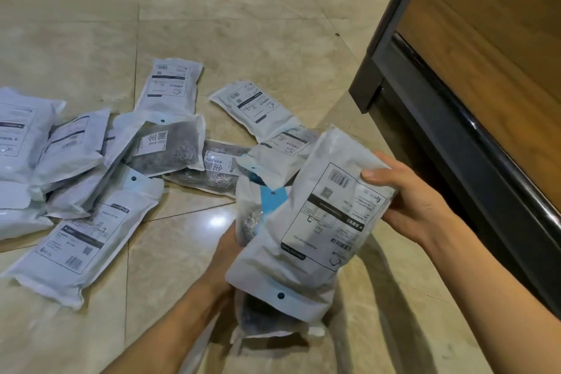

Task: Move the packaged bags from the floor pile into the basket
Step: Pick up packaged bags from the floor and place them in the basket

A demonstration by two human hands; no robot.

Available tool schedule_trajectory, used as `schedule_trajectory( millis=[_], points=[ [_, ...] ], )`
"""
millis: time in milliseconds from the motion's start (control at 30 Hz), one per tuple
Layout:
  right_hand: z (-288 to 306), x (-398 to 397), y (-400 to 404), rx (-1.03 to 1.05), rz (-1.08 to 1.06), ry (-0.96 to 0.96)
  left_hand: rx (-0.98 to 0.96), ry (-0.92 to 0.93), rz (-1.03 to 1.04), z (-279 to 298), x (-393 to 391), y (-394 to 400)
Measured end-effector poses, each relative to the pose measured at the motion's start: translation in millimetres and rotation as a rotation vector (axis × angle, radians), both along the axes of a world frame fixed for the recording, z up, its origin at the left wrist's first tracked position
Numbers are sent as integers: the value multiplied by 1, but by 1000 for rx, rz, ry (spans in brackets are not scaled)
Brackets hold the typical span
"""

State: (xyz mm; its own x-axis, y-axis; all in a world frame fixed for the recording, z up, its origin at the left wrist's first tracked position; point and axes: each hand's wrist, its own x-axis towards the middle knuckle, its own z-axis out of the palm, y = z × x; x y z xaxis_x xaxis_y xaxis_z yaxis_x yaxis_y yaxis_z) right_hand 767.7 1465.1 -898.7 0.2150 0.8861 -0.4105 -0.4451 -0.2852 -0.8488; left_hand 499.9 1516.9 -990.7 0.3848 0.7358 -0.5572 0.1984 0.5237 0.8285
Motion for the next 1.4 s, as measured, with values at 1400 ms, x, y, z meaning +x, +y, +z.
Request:
schedule_trajectory(
  millis=[1400],
  points=[
    [522,-70,-21,-86,-98,42,249,85,306,603,-53,13]
  ],
)
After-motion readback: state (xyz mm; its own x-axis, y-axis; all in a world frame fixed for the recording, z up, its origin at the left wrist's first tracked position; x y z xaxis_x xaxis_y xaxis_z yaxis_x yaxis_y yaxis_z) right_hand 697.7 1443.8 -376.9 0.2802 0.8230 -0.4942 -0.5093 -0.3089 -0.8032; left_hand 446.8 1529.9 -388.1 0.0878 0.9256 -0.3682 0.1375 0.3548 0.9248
